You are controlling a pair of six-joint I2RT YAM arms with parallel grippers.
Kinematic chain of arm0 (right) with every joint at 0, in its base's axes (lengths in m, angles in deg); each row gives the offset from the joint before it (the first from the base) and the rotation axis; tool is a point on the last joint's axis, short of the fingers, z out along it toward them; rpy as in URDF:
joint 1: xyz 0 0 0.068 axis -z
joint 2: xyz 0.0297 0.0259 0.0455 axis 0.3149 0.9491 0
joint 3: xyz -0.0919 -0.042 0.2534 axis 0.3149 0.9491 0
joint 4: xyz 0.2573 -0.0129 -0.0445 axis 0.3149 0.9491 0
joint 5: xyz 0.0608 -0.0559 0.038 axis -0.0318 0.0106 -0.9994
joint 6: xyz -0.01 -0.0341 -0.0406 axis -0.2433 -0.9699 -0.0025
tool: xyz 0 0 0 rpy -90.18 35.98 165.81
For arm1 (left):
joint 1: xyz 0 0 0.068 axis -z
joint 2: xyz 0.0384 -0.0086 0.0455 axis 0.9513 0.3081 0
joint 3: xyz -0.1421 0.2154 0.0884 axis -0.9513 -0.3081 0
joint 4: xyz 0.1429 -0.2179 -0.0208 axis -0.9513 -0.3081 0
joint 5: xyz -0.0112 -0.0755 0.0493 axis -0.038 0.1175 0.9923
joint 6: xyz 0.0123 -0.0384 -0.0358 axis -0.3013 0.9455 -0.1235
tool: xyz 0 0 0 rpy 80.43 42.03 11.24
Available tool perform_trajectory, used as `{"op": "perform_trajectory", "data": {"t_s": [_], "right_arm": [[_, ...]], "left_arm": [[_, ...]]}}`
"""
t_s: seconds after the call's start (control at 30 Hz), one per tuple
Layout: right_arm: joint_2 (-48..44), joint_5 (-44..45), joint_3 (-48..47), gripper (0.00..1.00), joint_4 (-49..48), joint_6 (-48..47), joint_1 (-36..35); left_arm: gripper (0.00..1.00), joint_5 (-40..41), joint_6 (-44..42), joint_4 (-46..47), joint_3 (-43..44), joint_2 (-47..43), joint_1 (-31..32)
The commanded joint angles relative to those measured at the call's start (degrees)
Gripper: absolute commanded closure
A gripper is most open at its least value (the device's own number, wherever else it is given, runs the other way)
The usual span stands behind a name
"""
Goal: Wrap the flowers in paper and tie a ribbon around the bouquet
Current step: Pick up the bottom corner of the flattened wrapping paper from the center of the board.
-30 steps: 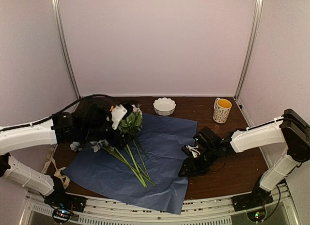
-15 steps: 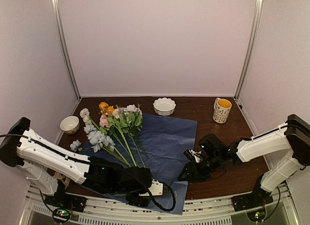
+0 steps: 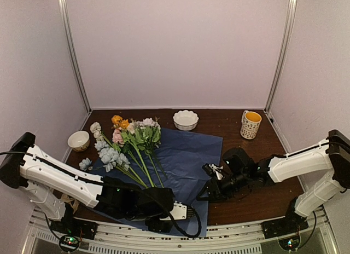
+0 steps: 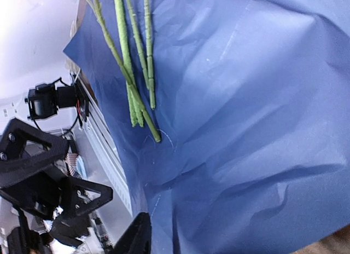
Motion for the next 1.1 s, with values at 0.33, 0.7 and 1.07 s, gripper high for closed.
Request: {"op": "perform_trajectory", "data": {"t_s": [0.33, 0.7, 1.07], "right_arm": [[-0.28, 0.22, -5.98, 0.99, 0.4, 2.55, -0.41], [3.78, 0.86, -10.99, 1.0, -1.72, 6.3, -0.36], [5.55, 1.79, -12.42, 0.99, -2.64, 7.51, 0.18]], "left_arm": [[0.02, -3.55, 1.77, -1.75, 5.12, -0.48, 1.42], [0.02, -2.9, 6.63, -1.32, 4.44, -0.89, 2.03], [0.02, 1.24, 9.62, 0.56, 3.66, -1.9, 2.39]]}}
